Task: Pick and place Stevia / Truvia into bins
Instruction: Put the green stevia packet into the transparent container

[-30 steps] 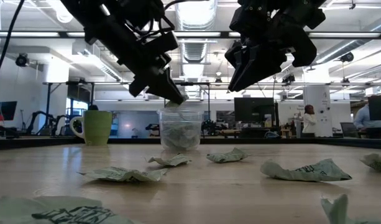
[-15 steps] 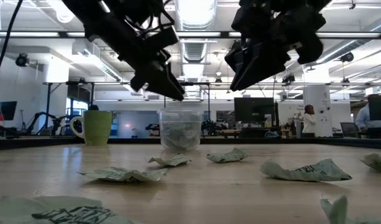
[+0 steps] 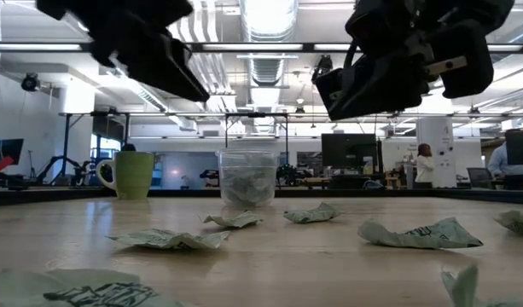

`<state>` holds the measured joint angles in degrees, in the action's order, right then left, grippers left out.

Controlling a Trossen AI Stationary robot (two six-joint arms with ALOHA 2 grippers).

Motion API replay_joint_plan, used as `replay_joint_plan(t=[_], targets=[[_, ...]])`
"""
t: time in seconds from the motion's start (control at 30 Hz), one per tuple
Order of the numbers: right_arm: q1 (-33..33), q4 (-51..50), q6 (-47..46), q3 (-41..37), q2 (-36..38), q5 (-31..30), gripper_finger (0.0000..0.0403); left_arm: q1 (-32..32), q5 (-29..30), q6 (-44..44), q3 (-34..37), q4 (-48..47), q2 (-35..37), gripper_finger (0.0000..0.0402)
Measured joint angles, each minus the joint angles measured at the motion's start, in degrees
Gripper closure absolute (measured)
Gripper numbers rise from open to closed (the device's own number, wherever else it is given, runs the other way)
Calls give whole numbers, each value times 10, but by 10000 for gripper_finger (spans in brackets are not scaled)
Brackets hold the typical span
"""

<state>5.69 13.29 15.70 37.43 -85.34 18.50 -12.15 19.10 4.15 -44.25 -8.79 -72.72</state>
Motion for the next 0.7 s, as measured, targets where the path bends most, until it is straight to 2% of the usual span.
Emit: replay_joint_plan(t=[0.13, 0.3, 0.47, 0.7], targets=[[0, 25, -19, -13, 0, -4, 328, -24, 1, -9, 23, 5, 28, 218], [-1, 33, -50, -14, -14, -6, 298, -26, 4, -14, 26, 14, 53, 218], [-1, 75, -61, -10, -80, -7, 268, -26, 8, -22, 27, 6, 59, 218], [-4, 14, -53, 41, -126, -6, 246, -26, 8, -24, 31, 2, 58, 218]])
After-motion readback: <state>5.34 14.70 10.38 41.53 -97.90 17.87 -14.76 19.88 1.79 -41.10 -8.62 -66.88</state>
